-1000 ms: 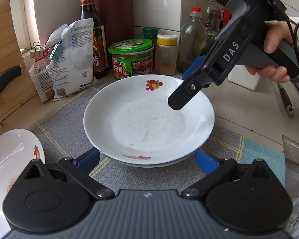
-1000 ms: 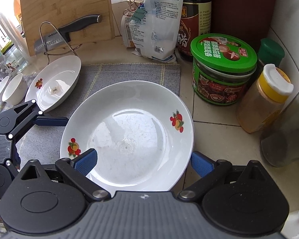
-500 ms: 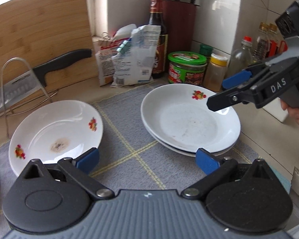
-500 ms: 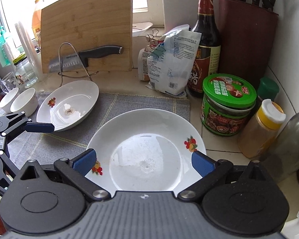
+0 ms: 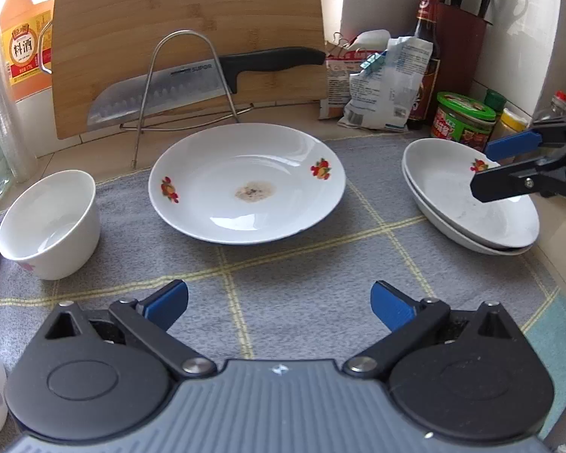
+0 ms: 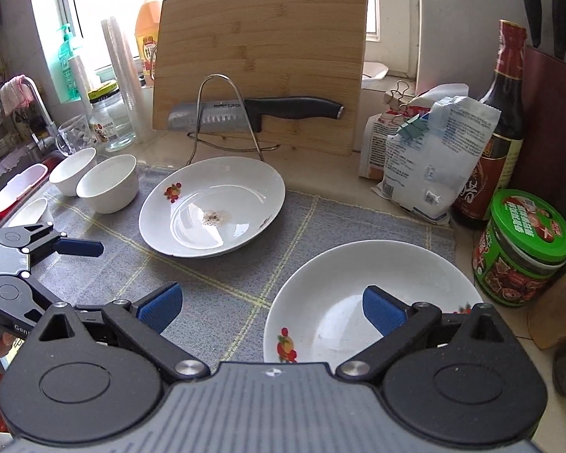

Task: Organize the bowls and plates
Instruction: 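Move the right gripper to the rim of the stained fruit-print plate, then close the right gripper on the stained plate's rim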

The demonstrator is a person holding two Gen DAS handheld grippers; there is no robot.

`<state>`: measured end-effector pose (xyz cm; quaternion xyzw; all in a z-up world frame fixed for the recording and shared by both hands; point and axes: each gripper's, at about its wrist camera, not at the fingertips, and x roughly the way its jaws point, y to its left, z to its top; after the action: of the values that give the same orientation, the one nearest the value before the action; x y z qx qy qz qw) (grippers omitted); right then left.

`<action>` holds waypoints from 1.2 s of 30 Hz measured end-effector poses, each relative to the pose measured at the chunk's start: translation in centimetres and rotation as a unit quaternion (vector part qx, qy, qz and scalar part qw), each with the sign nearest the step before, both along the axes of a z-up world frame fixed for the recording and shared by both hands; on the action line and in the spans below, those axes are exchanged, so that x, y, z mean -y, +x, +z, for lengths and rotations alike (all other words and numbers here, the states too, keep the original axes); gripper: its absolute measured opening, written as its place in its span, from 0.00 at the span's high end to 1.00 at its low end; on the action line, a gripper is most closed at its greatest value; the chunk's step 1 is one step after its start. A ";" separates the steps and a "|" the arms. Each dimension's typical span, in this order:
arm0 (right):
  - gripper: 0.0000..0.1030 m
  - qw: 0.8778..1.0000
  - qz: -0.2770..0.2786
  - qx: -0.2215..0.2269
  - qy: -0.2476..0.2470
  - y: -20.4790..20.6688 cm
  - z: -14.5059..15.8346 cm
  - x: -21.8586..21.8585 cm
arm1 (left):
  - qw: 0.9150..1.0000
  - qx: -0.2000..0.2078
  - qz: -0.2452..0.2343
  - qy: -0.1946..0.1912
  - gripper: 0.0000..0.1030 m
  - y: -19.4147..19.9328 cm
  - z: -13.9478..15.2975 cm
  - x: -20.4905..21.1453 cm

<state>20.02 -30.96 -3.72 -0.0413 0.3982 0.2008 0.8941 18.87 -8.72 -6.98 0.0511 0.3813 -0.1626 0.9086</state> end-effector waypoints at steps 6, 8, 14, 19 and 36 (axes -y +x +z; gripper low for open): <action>0.00 1.000 -0.005 -0.023 -0.019 0.4 -0.6 -3.0 | 1.000 0.000 -0.010 0.004 0.01 1.6 -1.7 -1.8; 0.00 0.999 -0.008 -0.028 -0.024 0.7 -0.6 -3.8 | 1.000 -0.002 -0.016 0.005 0.01 2.0 -2.2 -2.1; 0.00 0.998 -0.008 -0.043 -0.034 1.3 -0.9 -5.5 | 0.999 -0.009 -0.036 0.001 0.01 3.5 -3.5 -2.3; 0.00 0.998 -0.003 -0.062 -0.033 2.4 -1.5 -6.2 | 0.999 0.004 -0.044 0.019 0.00 4.0 -3.8 -1.8; 0.00 0.994 0.036 -0.104 -0.008 10.7 -3.1 -7.6 | 0.999 0.022 -0.042 0.011 0.00 5.7 -4.2 -1.6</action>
<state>30.70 -23.33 -6.83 -0.0422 0.4885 0.2330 0.8398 24.60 -7.15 -11.20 0.0807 0.3609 -0.1957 0.9083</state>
